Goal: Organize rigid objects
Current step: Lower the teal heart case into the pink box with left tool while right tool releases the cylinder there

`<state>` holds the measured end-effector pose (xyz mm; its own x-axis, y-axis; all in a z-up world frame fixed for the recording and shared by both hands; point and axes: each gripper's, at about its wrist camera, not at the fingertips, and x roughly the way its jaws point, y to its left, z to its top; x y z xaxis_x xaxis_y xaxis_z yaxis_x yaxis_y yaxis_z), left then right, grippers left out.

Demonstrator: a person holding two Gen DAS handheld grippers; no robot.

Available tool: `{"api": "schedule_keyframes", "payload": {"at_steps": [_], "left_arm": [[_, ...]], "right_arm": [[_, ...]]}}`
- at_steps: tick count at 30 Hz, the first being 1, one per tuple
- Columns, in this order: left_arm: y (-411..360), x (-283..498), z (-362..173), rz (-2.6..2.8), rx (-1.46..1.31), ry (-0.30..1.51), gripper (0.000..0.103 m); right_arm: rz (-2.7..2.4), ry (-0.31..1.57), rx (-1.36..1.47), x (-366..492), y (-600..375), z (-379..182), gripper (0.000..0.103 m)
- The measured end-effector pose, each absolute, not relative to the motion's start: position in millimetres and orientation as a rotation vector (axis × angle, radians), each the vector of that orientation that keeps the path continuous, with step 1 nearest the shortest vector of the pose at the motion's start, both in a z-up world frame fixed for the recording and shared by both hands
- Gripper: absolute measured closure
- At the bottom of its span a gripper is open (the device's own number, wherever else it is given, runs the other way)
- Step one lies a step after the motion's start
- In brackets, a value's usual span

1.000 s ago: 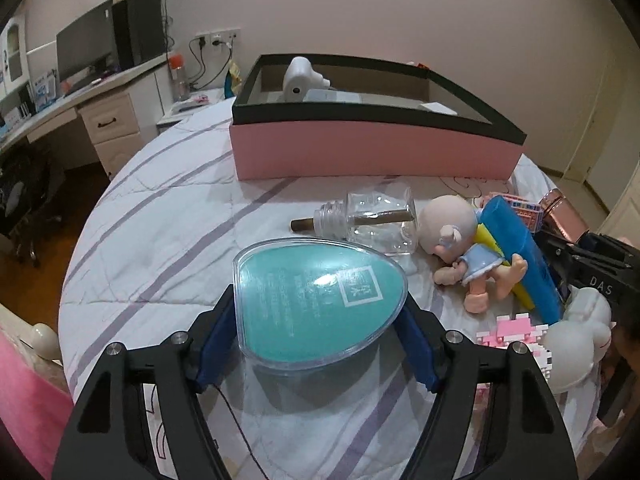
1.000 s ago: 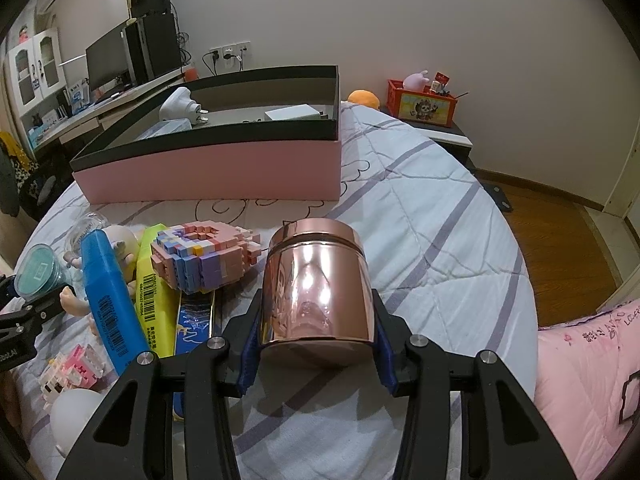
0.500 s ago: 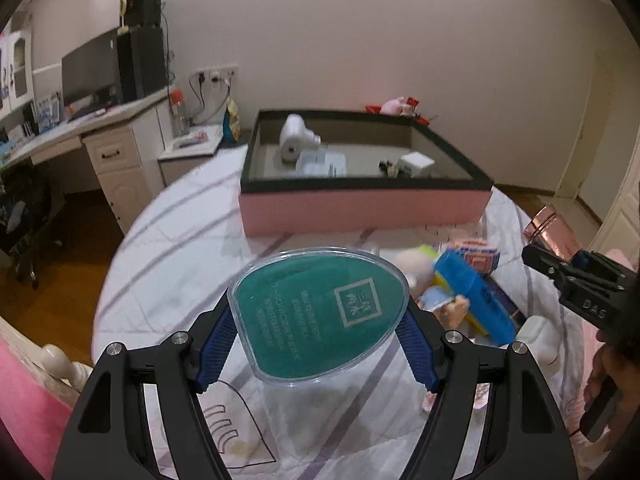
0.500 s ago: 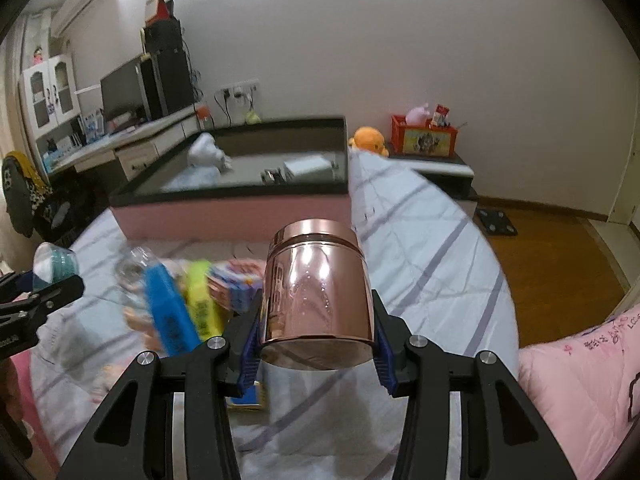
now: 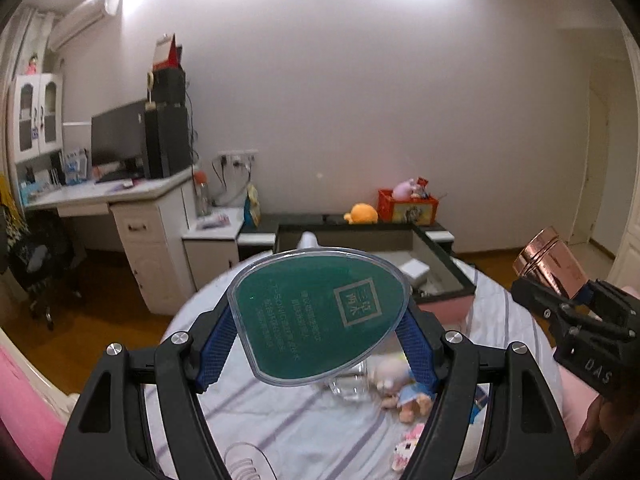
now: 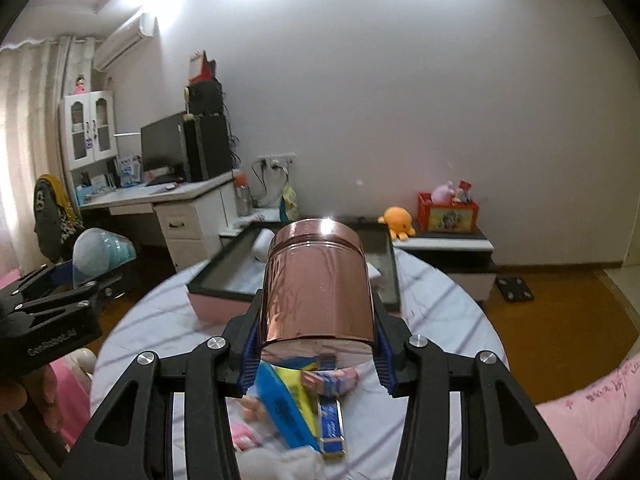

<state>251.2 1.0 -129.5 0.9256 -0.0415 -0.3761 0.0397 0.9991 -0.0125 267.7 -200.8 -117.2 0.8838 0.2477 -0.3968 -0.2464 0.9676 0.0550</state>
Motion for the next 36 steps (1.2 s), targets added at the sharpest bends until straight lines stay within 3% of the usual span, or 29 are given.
{"api": "schedule_keyframes", "payload": {"at_steps": [17,29,36], "left_arm": [[5.1,298.5,-112.0,0.01,0.098,0.355,0.029],[-11.2,430.9,-174.7,-0.086,0.13,0.624,0.029],[-4.5,458.0,-210.7,-0.046,0.164,0.733,0.028]], "right_arm": [[0.318,0.424,-0.058,324.3,-181.6,-106.4,0.056],[0.351,0.653,-0.103,443.2,-167.1,-149.1,0.055],[0.367,0.805,-0.127,478.9,-151.2,-191.7,0.055]]}}
